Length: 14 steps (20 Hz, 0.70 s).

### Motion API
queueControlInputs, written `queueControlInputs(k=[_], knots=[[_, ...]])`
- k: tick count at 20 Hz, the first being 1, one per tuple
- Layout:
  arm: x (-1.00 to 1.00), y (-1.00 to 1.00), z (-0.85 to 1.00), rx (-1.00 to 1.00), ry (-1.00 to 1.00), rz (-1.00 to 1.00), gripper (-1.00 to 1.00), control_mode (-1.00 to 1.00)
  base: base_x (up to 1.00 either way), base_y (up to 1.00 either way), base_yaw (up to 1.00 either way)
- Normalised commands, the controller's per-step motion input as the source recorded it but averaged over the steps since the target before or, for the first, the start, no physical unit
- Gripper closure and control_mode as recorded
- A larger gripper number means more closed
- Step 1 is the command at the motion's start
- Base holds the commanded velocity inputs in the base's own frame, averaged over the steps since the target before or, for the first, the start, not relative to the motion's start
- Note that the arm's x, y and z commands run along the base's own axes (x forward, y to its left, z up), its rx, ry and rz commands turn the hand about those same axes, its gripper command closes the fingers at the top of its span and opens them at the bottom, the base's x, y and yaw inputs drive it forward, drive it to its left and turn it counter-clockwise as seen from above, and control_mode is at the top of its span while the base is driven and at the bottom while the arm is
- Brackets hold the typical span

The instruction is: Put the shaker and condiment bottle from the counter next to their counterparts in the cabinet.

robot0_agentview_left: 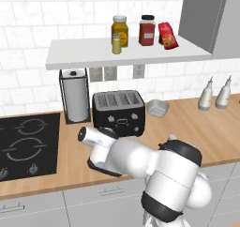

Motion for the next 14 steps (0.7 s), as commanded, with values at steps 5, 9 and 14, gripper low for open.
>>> queueControlInputs(k=[5, 9, 14], knots=[[-0.1, 0.57, 0.24, -0.01, -0.1, 0.08, 1.0, -1.0, 0.0, 0.0, 0.0], [0.0, 0.47, 0.74, 0.0, -0.01, 0.14, 1.0, -1.0, 0.0, 0.0, 0.0], [0.0, 0.06, 1.0, 0.0, 0.0, 0.09, 1.0, -1.0, 0.0, 0.0, 0.0]])
